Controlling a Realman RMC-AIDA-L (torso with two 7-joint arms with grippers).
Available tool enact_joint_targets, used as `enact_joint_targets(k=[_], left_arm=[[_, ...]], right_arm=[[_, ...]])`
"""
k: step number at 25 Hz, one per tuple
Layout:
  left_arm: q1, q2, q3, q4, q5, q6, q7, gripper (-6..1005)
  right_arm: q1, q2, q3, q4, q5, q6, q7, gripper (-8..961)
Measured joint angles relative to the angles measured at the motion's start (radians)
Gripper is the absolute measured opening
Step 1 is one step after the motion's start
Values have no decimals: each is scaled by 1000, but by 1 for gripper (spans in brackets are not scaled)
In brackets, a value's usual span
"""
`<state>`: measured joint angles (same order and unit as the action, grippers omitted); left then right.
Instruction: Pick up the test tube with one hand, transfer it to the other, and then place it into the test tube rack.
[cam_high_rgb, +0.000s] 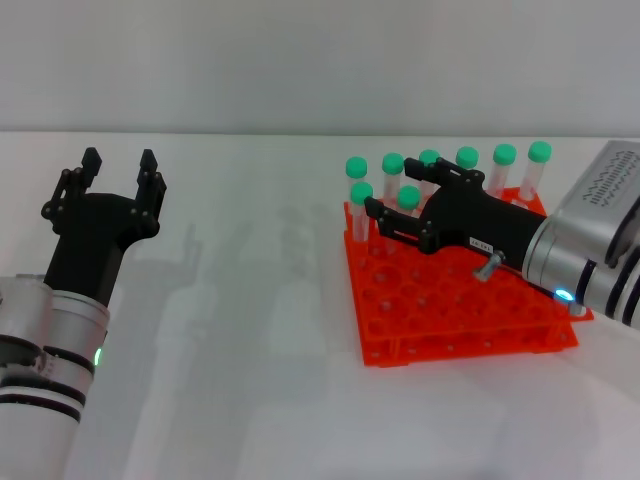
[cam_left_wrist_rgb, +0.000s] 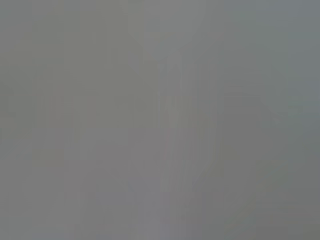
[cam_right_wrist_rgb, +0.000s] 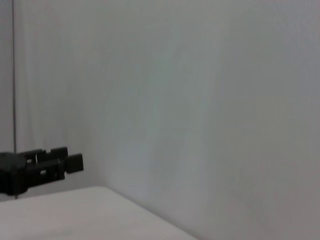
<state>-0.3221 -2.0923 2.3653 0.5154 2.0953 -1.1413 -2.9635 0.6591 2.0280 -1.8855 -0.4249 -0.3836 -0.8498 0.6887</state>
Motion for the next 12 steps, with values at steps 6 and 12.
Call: enact_joint_targets(k=[6,12], left_arm=[[1,0,0,0,0,0,0,623],[-2,1,-6,-3,-13,0,0,629]], right_arm=[[-29,0,47,0,68,-74,-29,798],[-108,-1,150,1,229,-176,-204,872]])
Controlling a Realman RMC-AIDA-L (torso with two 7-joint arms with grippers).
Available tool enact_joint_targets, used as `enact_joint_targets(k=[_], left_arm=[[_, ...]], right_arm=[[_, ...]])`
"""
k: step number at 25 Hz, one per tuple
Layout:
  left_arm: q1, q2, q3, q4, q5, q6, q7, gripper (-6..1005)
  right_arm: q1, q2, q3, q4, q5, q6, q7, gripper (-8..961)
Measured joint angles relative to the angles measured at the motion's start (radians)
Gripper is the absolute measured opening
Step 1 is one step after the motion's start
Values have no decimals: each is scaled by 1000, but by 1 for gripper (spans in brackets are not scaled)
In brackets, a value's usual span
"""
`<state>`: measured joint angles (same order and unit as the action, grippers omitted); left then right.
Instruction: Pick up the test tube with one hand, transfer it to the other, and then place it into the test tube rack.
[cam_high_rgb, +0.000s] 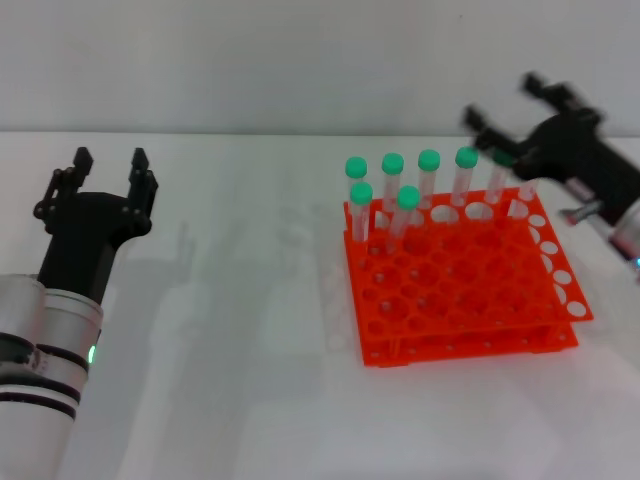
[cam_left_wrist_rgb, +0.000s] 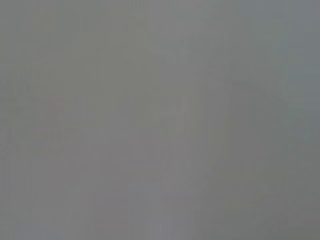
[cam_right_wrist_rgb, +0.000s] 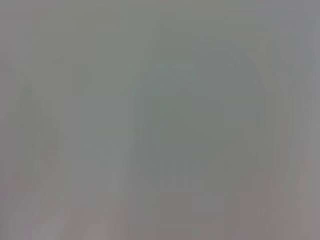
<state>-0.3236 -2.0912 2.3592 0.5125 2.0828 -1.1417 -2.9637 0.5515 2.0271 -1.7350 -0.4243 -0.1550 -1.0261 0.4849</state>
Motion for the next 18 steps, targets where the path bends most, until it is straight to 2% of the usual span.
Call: enact_joint_targets(k=[5,9,12,14,18], left_arm=[[-5,0,-1,-1,-53,-10,0,635],[-22,1,-3,-9,-95,-12,0,639],[-35,2,-3,-17,-129,-12,0,642],[-46,1,-3,-26,-158,-11,0,758],[-60,1,-3,-36,-201,-7,0,764]], right_arm=[[-40,1,13,55,291,-74,-242,872],[-51,1,14,125,458,-142,-363,872],[-66,1,14,139,556,-146,-425,872],[-76,1,13,147,603,-147,-466,872],[-92,1,14,161,657,-160,-536,872]])
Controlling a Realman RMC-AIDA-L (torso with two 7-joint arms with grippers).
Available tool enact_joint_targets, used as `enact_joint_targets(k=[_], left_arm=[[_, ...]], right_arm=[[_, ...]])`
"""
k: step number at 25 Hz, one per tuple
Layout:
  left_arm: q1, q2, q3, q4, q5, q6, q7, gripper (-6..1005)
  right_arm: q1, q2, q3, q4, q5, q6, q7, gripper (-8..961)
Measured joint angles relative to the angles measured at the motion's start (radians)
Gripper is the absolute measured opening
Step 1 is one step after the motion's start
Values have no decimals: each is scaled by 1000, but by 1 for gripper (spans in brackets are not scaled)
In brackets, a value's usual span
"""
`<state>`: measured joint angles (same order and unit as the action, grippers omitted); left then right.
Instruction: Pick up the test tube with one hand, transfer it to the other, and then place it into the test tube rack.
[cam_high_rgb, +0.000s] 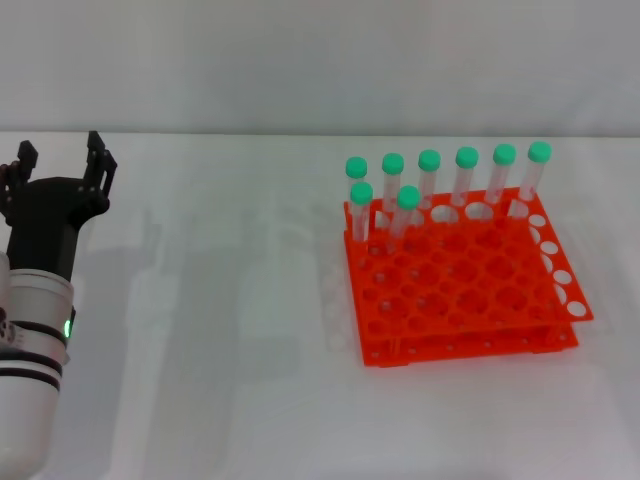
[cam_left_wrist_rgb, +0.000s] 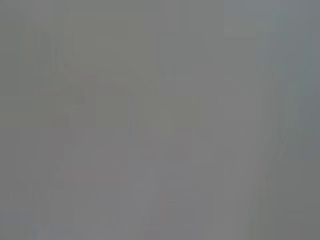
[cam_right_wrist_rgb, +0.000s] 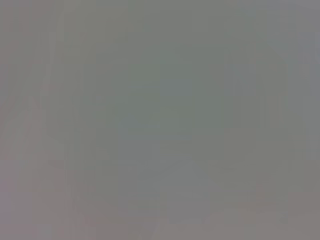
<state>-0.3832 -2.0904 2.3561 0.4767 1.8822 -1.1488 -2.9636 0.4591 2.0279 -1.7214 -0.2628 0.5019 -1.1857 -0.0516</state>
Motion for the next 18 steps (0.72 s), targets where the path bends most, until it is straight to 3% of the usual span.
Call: enact_joint_targets(k=[6,18], left_arm=[[-14,1,0,-5,-33,3,1,773],[-38,3,6,-26,-26,5,5,773]], right_arm=[[-9,0,-8,12,164,22,15,872],[-17,0,-9,25,173,22,55,872]])
